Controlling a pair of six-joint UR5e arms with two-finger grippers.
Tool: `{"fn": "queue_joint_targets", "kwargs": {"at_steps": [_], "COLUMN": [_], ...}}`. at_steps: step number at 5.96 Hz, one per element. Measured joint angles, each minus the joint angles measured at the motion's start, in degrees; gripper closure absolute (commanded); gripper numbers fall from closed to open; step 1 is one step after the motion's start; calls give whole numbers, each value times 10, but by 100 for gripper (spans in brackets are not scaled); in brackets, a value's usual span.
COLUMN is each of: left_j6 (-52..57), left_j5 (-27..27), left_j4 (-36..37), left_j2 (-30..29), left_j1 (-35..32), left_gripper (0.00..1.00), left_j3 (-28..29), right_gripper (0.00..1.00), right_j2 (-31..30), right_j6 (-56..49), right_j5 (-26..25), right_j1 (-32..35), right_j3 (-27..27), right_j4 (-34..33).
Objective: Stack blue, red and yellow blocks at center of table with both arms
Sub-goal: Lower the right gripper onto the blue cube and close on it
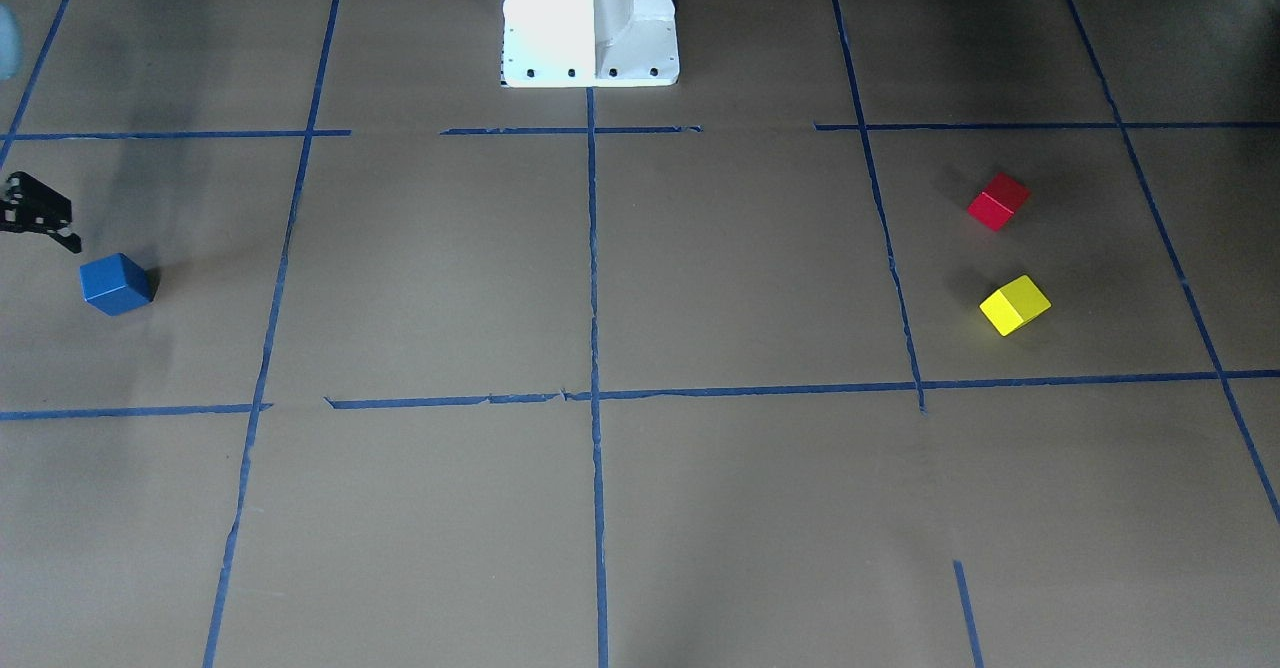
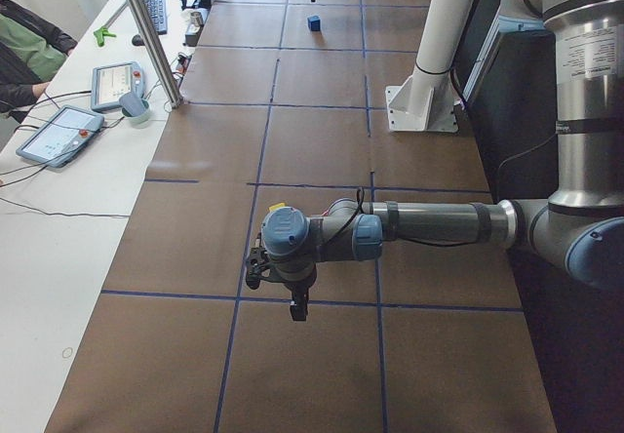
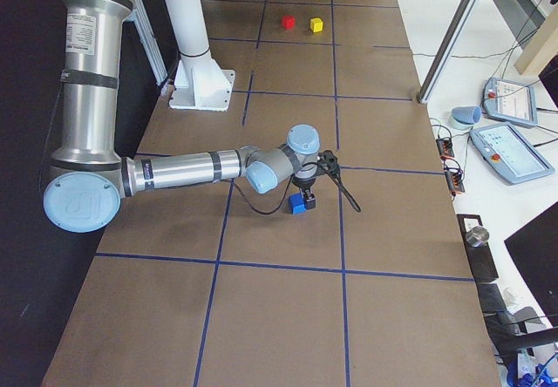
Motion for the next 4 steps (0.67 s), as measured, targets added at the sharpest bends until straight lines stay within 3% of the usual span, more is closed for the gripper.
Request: {"fn": "queue_joint_targets", "kwargs": {"at_steps": [4], "left_j6": [0], "left_j5": [0], "left_j4": [0], "left_j2": [0], "left_j1": [0], "left_gripper": [0], "left_j3": [-1], "right_gripper": [0], "right_j2": [16], "right_j6": [32], "right_j5": [-32], "right_j1": [-61], "right_j3": [-64], "right_j4": [12]}}
